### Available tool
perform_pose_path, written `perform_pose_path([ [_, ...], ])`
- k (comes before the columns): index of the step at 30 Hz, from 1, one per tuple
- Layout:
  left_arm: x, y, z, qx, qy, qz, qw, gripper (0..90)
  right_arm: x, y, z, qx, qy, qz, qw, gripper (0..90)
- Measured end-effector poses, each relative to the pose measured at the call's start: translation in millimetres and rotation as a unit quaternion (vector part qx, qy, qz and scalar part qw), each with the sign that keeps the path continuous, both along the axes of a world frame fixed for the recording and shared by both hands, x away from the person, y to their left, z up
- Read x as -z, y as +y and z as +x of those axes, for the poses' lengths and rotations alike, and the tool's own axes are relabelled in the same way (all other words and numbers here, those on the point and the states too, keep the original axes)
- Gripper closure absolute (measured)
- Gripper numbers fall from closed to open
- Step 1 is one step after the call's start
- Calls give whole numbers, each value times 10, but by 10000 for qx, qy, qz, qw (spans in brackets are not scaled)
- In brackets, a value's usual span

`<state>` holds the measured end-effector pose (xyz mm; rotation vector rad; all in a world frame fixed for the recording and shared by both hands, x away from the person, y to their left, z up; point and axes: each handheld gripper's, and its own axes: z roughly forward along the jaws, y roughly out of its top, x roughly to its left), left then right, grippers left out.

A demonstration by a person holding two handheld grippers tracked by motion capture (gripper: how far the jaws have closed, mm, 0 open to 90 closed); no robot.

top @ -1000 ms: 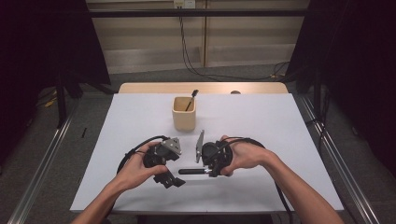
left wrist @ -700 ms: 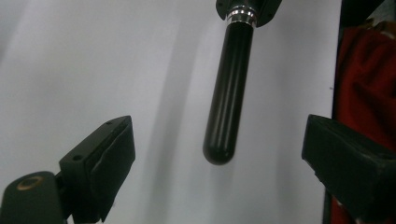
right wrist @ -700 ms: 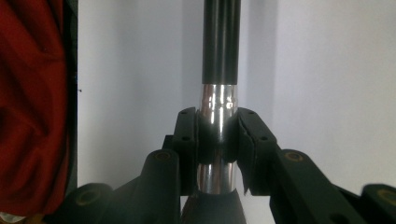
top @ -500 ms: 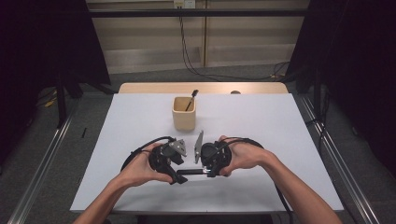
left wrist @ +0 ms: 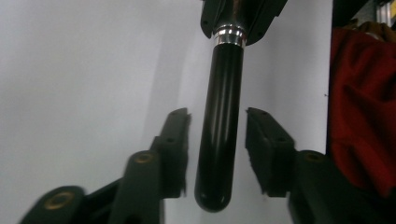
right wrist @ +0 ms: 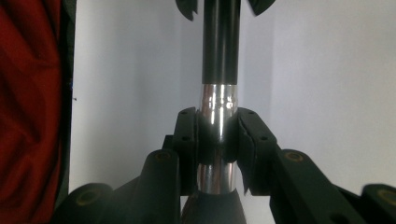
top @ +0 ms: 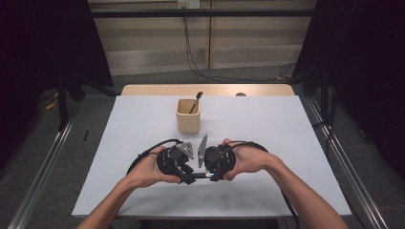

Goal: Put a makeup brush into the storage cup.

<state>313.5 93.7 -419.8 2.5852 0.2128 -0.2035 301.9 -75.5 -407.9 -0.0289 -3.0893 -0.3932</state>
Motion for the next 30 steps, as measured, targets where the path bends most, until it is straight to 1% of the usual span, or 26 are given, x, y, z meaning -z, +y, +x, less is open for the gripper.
perform_pose_path([
  [2,8,-5,7,60,21,46,10000,657,-3,-6,6,-22,11,40,10000,716],
  [3,20,-10,6,10,8,70,10000,658,-5,-8,10,-20,-19,36,10000,716],
  [4,23,-11,7,-29,51,26,10000,672,-4,-14,11,28,-6,72,10000,716],
  [6,21,-11,16,-31,69,-11,10000,705,1,-19,19,-14,-3,97,10000,716],
  [8,33,-19,14,48,76,36,10000,713,9,-22,18,-15,-20,86,10000,717],
  [10,46,-29,13,150,130,64,9998,727,13,-21,10,-30,-20,65,10000,716],
  [11,52,-34,8,196,126,112,9997,732,16,-21,9,-47,-26,67,10000,716],
  [12,58,-38,4,227,160,115,9995,738,25,-19,10,-100,-68,109,9999,716],
  [13,61,-38,3,236,173,127,9995,741,25,-18,3,-117,-25,84,9999,716],
  [14,63,-31,1,234,181,113,9995,742,29,-18,-2,-129,-42,111,9998,716],
  [15,61,-22,6,279,198,93,9994,742,32,-21,2,-188,-110,167,9996,716],
  [16,59,-7,3,250,170,46,9995,743,24,-28,-8,-145,-47,170,9997,715],
  [17,61,4,-2,230,167,6,9996,743,17,-35,-4,-175,-78,208,9996,715],
  [18,62,9,0,302,177,-14,9994,743,7,-45,-4,-180,-74,249,9995,715],
  [19,56,14,-10,237,168,-3,9996,744,-2,-51,-11,-179,-51,294,9994,714],
  [21,50,16,-9,254,150,-42,9996,745,-5,-53,-12,-200,-49,298,9993,713],
  [23,54,14,-17,223,132,-53,9996,745,-4,-60,-6,-152,-82,287,9994,710],
  [24,54,17,-22,177,116,-67,9998,745,-3,-66,-5,-100,-34,333,9994,708],
  [26,55,27,-17,161,142,-71,9997,745,3,-76,-2,-53,-62,418,9991,678],
  [27,57,35,-16,105,128,-88,9998,745,5,-82,2,-19,-72,459,9989,644],
  [28,60,43,-6,134,194,-99,9997,746,7,-88,4,15,-81,504,9987,602],
  [30,60,60,-3,57,114,-124,9998,745,8,-97,16,24,-142,584,9982,554],
])
